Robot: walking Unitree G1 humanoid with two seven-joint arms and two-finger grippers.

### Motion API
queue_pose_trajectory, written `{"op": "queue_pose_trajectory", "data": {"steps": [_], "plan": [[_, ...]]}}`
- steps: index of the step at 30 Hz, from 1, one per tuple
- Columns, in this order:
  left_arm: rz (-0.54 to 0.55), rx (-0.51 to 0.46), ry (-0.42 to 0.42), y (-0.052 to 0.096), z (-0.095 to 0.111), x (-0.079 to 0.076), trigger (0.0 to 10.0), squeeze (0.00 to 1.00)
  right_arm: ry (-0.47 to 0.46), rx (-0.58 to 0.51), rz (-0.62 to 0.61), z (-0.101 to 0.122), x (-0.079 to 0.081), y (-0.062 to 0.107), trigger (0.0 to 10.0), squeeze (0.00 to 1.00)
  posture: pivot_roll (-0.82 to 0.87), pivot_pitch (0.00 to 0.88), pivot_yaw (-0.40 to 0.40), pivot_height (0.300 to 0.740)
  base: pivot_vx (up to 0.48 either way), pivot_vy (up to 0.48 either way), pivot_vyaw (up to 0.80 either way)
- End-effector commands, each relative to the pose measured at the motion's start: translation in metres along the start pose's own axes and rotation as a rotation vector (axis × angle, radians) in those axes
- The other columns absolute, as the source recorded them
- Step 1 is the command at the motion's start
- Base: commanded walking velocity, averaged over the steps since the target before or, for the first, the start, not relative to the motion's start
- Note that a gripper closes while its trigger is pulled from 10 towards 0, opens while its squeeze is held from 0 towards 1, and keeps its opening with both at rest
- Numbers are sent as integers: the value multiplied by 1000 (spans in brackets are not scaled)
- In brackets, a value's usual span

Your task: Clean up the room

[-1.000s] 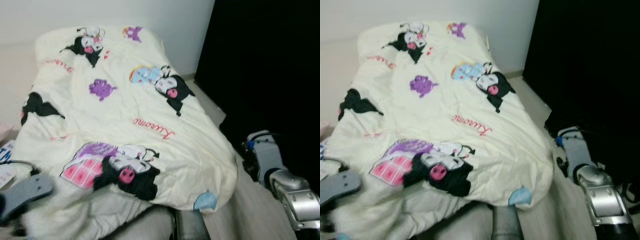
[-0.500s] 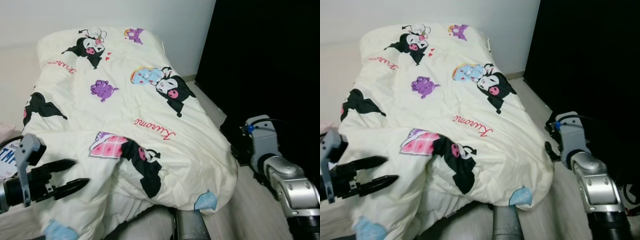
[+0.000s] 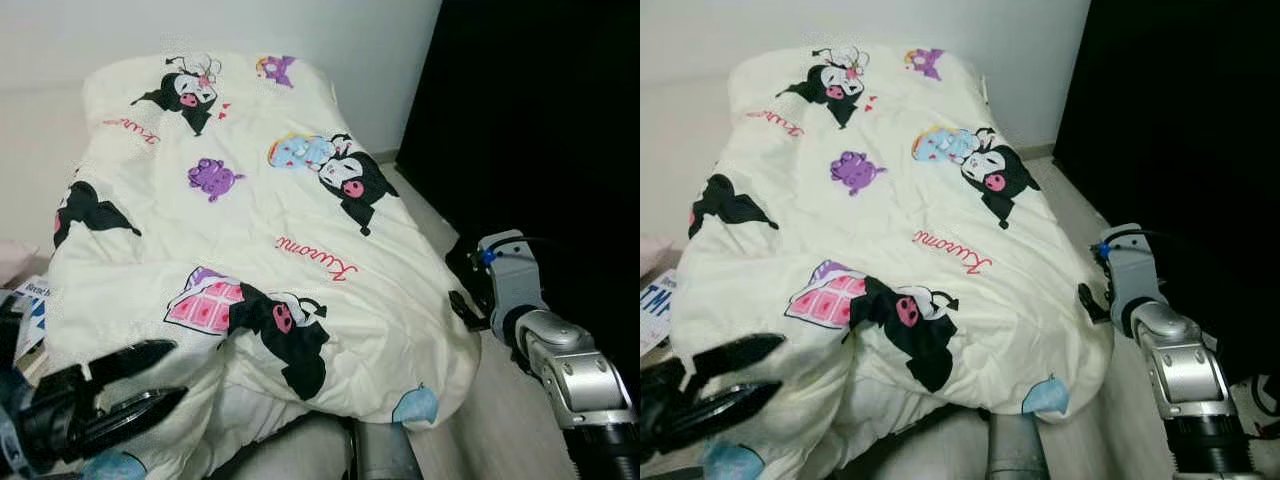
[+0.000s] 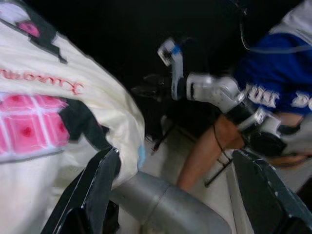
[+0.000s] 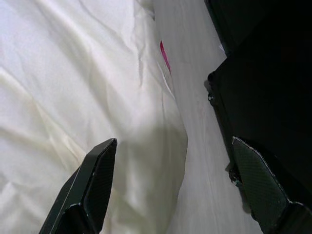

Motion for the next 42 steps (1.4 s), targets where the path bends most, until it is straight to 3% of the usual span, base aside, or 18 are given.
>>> {"op": "queue_pose_trajectory", "data": {"steps": [1, 3, 4, 5, 8, 9, 12, 17, 19, 20, 23, 24, 27, 30, 36, 37, 40, 42], "plan": [[31, 93, 2, 1, -16, 4, 10000, 0, 2, 7, 9, -4, 2, 0, 10000, 0, -120, 197, -58, 521, 0, 0, 0], [115, 235, -46, 6, -38, 16, 10000, 0, 5, 9, 12, -4, 3, -1, 10000, 0, -116, 195, -56, 521, 0, 0, 0], [115, 235, -46, 6, -38, 16, 10000, 0, 5, 9, 12, -4, 3, -1, 10000, 0, -116, 195, -56, 521, 0, 0, 0], [184, 329, -66, 9, -58, 23, 10000, 0, 12, 15, 25, -5, 8, -2, 10000, 0, -115, 195, -51, 521, 0, 0, 0], [193, 314, -6, 6, -64, 17, 10000, 0, 12, 19, 37, -7, 14, -3, 10000, 0, -113, 194, -48, 521, 0, 0, 0], [207, 296, 56, 3, -77, 11, 10000, 0, 10, 25, 42, -8, 17, -3, 10000, 0, -104, 196, -49, 521, 0, 0, 0], [223, 295, 76, 3, -83, 10, 10000, 0, 9, 27, 43, -9, 17, -4, 10000, 0, -102, 196, -49, 521, 0, 0, 0], [325, 294, 83, 6, -103, 22, 10000, 0, 11, 33, 47, -11, 17, -5, 10000, 0, -97, 203, -57, 521, 0, 0, 0], [504, 249, 49, 8, -113, 46, 10000, 0, 13, 32, 51, -11, 15, -5, 10000, 0, -91, 206, -62, 521, 0, 0, 0], [504, 249, 49, 8, -113, 46, 10000, 0, 13, 32, 51, -11, 15, -5, 10000, 0, -91, 206, -62, 521, 0, 0, 0], [714, 161, -62, 11, -104, 72, 10000, 0, 15, 29, 51, -10, 12, -6, 10000, 0, -85, 211, -62, 521, 0, 0, 0], [714, 161, -62, 11, -104, 72, 10000, 0, 15, 29, 51, -10, 12, -6, 10000, 0, -85, 211, -62, 521, 0, 0, 0], [998, 80, -307, 28, -79, 96, 10000, 0, 15, 22, 50, -7, 12, -8, 10000, 0, -86, 213, -58, 521, 0, 0, 0], [1095, 58, -413, 35, -70, 99, 10000, 0, 12, 18, 50, -5, 14, -8, 10000, 0, -87, 213, -58, 521, 0, 0, 0], [1151, 77, -527, 37, -68, 99, 10000, 0, 11, 17, 49, -5, 15, -8, 10000, 0, -89, 212, -57, 521, 0, 0, 0], [1180, 127, -617, 38, -70, 99, 10000, 0, 10, 16, 48, -5, 15, -9, 10000, 0, -90, 211, -59, 521, 0, 0, 0], [1200, 180, -696, 41, -72, 100, 10000, 0, 10, 15, 47, -5, 14, -9, 10000, 0, -88, 211, -60, 521, 0, 0, 0], [1227, 317, -812, 51, -86, 105, 10000, 0, 10, 12, 47, -4, 14, -9, 10000, 0, -84, 209, -61, 521, 0, 0, 0]]}}
Point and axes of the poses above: a point about 5 cm out from each wrist's last joint towards the gripper, its own y axis pointing back from the gripper into the wrist, its own z axis along the axis of the wrist's last joint, x = y × z, the point moved 6 cm from there along -y, pointing out of the wrist towards the gripper, and after that the axes turned 13 degrees about y, right-handed, at the moved point
